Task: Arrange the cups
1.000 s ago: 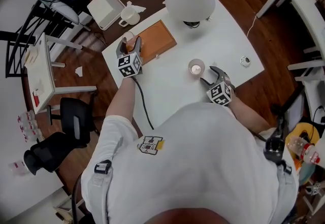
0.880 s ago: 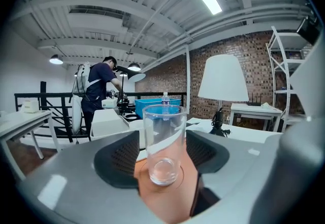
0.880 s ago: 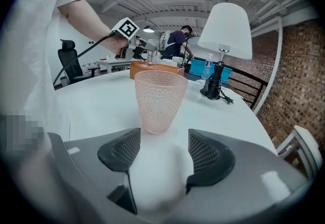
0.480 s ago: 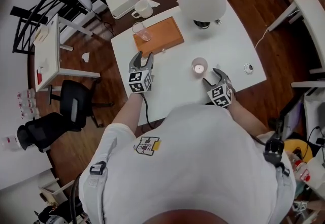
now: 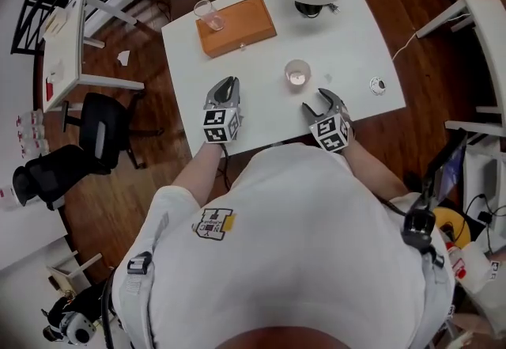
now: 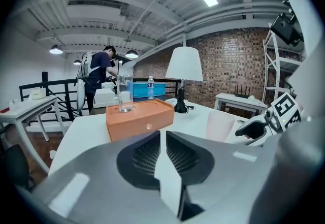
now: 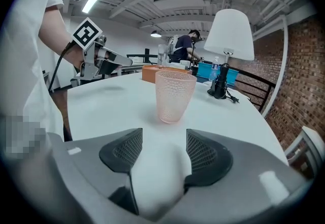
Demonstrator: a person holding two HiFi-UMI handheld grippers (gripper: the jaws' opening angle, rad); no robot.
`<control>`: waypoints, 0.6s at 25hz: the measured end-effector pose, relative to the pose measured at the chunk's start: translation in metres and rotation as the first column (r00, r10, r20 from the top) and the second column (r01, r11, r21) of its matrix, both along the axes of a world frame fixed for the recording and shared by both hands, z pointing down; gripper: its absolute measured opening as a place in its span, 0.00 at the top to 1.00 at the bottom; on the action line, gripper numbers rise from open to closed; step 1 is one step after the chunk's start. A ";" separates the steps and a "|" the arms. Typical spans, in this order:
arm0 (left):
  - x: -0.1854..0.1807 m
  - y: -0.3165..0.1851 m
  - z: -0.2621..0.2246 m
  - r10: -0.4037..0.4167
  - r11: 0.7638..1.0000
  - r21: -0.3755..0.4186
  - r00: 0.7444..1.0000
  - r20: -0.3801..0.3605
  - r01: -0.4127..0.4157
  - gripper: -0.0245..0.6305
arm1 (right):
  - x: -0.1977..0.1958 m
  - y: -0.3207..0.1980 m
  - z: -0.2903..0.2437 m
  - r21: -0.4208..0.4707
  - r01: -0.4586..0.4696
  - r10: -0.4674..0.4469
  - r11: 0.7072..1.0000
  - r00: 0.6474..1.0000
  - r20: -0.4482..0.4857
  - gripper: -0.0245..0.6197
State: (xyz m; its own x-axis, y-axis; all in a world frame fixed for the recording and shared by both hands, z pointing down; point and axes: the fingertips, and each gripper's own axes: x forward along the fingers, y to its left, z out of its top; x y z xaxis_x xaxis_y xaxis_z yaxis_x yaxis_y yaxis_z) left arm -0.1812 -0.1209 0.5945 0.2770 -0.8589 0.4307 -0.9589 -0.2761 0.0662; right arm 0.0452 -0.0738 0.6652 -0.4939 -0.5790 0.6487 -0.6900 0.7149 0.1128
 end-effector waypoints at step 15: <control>0.069 0.112 0.083 0.123 0.959 -0.250 0.991 -0.050 -0.131 0.96 | 0.002 0.028 0.014 -0.049 0.053 -0.053 0.997 0.999 -0.011 0.57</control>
